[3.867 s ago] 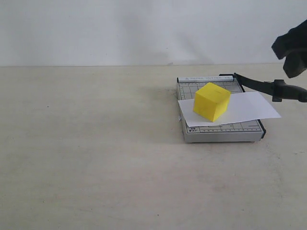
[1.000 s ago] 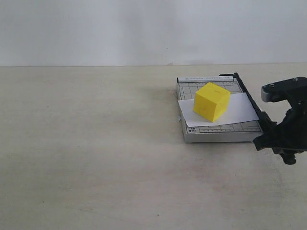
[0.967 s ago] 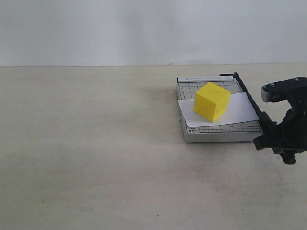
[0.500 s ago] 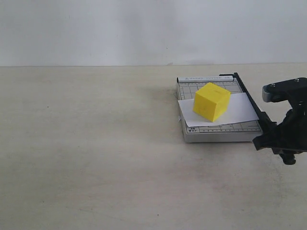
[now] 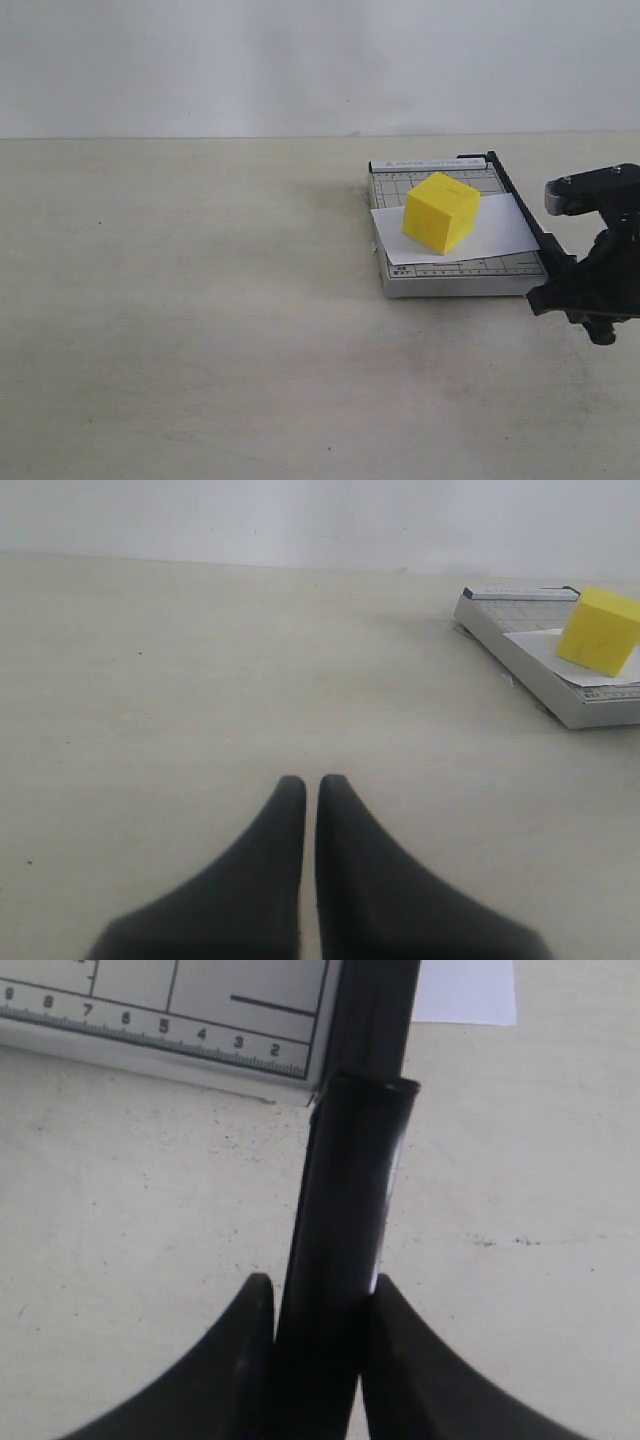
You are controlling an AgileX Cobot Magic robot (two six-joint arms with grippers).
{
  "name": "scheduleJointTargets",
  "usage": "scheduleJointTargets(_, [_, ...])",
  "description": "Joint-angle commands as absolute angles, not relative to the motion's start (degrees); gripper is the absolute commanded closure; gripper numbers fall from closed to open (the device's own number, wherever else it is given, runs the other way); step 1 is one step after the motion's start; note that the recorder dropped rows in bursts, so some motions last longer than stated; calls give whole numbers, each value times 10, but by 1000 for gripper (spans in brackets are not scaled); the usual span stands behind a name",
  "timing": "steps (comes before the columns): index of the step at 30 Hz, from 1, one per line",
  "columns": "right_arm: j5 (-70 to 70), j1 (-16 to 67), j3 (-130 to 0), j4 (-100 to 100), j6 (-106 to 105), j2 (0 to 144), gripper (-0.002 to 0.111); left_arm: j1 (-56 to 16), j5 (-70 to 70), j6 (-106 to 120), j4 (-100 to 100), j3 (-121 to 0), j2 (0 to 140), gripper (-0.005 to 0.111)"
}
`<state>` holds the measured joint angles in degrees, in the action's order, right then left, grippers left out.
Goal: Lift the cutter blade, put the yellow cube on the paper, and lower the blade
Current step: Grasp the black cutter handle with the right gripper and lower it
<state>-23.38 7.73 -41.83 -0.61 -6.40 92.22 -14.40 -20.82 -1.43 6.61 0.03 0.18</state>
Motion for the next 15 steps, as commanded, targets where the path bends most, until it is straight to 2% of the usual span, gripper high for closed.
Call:
scheduleJointTargets(1, [-275,85,-407,9,-98,925,69,-144,-208,-12,71,0,0,102])
scheduleJointTargets(4, [-276,85,-407,10,-98,925,47,-144,-208,-12,71,0,0,102])
scheduleJointTargets(5, [-275,85,-407,10,-99,925,45,-144,-208,-12,71,0,0,102])
scheduleJointTargets(15, [-302,85,-482,10,-100,925,45,-144,-208,-12,71,0,0,102])
